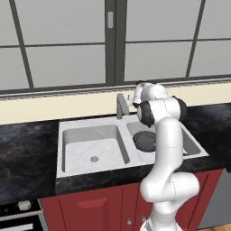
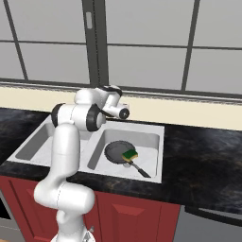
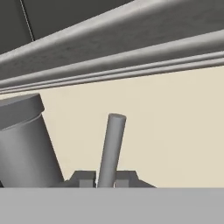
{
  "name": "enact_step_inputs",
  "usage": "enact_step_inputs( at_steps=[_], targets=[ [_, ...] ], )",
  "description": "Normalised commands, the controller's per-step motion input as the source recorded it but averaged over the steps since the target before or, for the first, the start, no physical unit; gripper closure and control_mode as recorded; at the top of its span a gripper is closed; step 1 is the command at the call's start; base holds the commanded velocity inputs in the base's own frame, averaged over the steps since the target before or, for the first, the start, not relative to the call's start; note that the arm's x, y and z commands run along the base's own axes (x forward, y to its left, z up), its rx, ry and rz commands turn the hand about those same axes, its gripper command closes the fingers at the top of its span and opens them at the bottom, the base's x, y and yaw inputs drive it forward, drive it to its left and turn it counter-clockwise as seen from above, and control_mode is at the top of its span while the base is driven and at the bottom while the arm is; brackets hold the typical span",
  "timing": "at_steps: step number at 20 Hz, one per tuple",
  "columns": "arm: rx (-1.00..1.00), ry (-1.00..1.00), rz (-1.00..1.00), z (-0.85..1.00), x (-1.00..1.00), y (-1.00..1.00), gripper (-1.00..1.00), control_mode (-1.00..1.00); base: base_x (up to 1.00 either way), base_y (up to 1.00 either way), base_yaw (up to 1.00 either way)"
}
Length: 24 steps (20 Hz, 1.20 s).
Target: Pick the pan and sponge and place them into the sink. Then turn on the water.
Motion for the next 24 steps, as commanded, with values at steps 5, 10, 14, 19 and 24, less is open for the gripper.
enact_step_inputs(
  at_steps=[5,10,14,19,24],
  targets=[
    [0.09,0.09,-0.06,0.00,-0.15,-0.53,1.00,-1.00,0.00,0.00,0.00],
    [0.07,0.15,-0.06,-0.12,-0.05,-0.49,1.00,-1.00,0.00,0.00,0.00],
    [0.04,0.18,-0.06,-0.17,0.00,-0.46,1.00,-1.00,0.00,0.00,0.00],
    [0.04,0.16,-0.07,-0.16,-0.01,-0.50,1.00,-1.00,0.00,0.00,0.00],
    [0.05,0.16,-0.07,-0.18,-0.01,-0.50,1.00,-1.00,0.00,0.00,0.00]
  ],
)
